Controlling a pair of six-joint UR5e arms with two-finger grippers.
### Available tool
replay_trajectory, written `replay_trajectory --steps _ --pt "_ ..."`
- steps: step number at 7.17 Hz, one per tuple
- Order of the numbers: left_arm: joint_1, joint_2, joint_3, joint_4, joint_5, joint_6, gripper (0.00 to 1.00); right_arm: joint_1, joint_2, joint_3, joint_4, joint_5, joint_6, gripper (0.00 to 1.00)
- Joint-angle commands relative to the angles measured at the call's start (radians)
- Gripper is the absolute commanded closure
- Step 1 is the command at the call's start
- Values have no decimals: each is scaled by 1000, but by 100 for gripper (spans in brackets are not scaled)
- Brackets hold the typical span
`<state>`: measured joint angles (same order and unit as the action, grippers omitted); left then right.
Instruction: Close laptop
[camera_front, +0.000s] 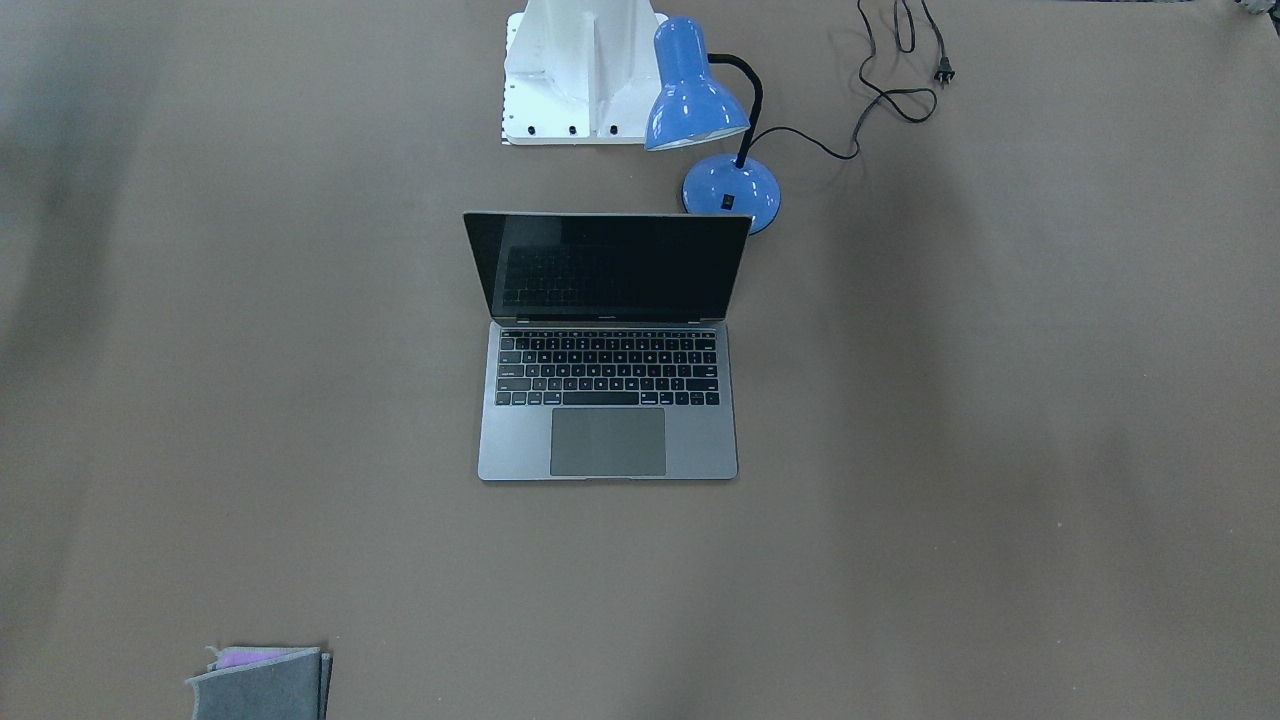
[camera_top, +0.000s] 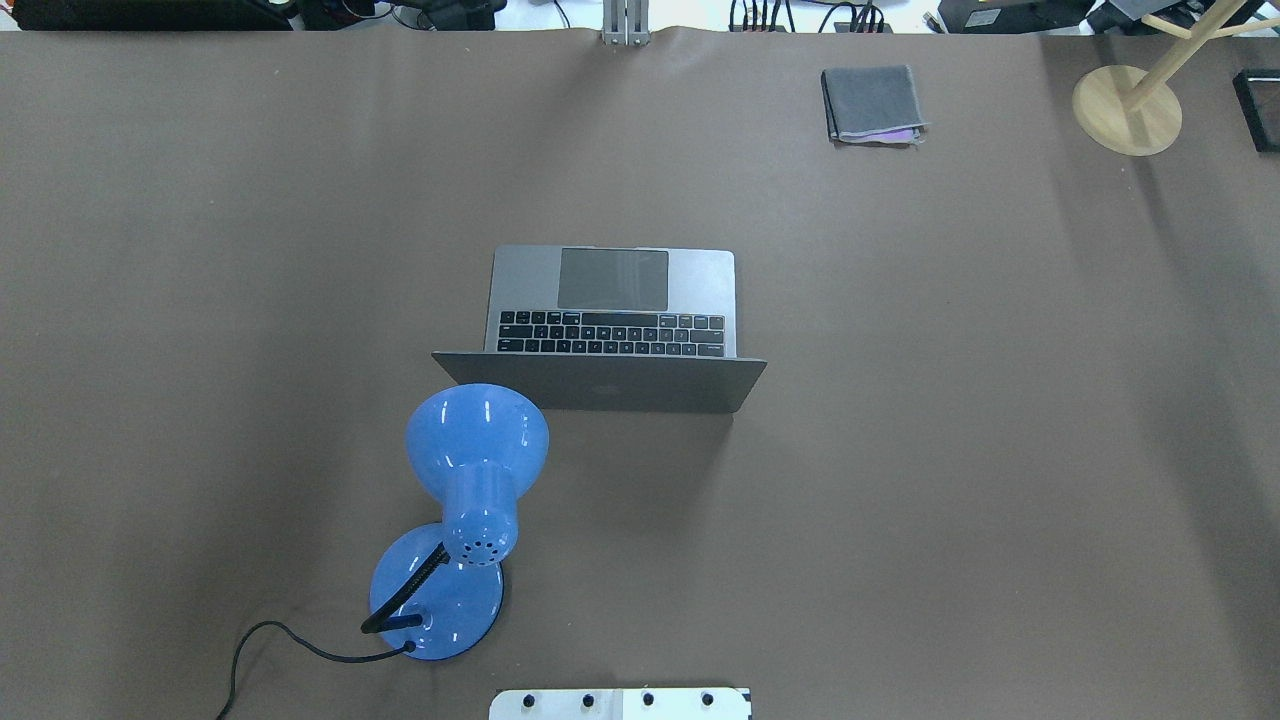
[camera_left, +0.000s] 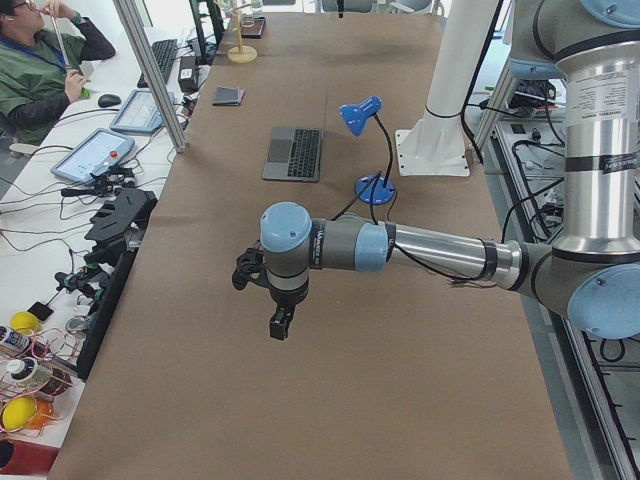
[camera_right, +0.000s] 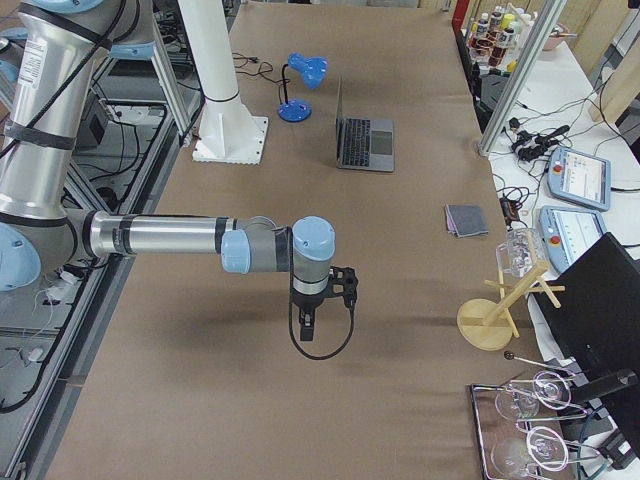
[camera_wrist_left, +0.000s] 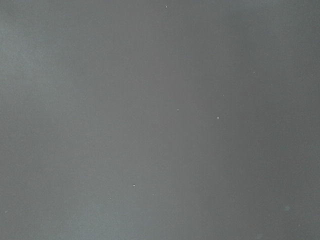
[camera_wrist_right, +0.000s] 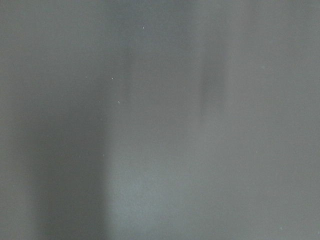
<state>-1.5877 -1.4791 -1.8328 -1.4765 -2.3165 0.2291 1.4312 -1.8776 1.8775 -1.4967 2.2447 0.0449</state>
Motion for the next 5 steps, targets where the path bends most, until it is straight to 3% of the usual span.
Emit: replay_trajectory --steps 1,3,5 --pt "0 -21 -16 -2 -1 -1 1 0 -3 -6 190 3 13 0" --pt "0 -82 -14 -1 0 -5 1 0 3 0 231 112 16 0" --pt "0 -122 -20 -68 -9 -7 1 1 26 20 234 113 27 0"
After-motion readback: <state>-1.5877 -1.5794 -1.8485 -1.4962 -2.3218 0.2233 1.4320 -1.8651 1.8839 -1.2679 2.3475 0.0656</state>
